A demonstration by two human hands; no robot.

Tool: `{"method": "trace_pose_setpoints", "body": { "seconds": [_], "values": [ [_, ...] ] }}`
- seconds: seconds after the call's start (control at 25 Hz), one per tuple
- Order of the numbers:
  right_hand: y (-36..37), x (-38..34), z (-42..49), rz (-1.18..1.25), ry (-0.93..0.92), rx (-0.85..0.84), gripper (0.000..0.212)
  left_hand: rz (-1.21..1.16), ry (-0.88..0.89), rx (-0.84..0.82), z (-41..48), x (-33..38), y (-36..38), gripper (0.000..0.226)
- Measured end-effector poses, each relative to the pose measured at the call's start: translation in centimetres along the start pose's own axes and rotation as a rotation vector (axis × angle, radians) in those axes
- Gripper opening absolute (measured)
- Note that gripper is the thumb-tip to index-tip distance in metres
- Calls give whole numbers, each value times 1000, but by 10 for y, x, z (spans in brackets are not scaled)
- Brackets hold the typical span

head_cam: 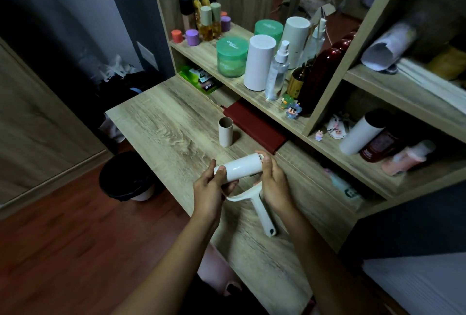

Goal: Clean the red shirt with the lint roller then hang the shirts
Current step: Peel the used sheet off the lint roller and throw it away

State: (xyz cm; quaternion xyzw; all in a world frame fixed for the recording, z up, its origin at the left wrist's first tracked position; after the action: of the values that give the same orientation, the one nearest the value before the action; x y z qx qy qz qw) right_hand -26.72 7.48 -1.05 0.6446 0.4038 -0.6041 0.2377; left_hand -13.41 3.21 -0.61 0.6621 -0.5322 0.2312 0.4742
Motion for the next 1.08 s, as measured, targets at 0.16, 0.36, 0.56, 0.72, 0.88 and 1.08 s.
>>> {"method": "trace_pose_setpoints", "body": {
  "seconds": [0.16, 0.36, 0.56, 0.72, 0.88, 1.08],
  "values": [
    [-5, 3, 6, -28, -9, -37, 38, -18, -49, 48, 1, -4, 0, 49],
    [-10, 2, 10, -57, -1, -74, 37, -4, -57, 76, 1, -11, 0, 48],
    [-14, 6, 11, -105, -13, -82, 37, -6, -78, 88, 0, -15, 1, 47],
    [-15, 12, 9, -133, -10, -109, 34, 30, -107, 106, 5, -12, -5, 46],
    [-14, 11, 5, -115, -30, -109, 37, -3, -152, 88, 4, -16, -4, 47],
    [-18, 5, 3, -179, -47, -144, 44, -45, -219, 88, 7, -23, -4, 46]
  ]
}}
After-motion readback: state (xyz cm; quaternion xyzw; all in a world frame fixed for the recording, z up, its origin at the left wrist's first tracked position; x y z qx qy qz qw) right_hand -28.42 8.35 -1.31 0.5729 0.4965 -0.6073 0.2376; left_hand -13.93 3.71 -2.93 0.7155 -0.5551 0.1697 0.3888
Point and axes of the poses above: each hand's wrist, its own z-axis towards the middle knuckle, its own y-axis out of the palm, x = y × z, the point moved 3 cm from there along z, towards the middle knuckle, and after that the axes turned 2 degrees about x, right-handed, at the moved point
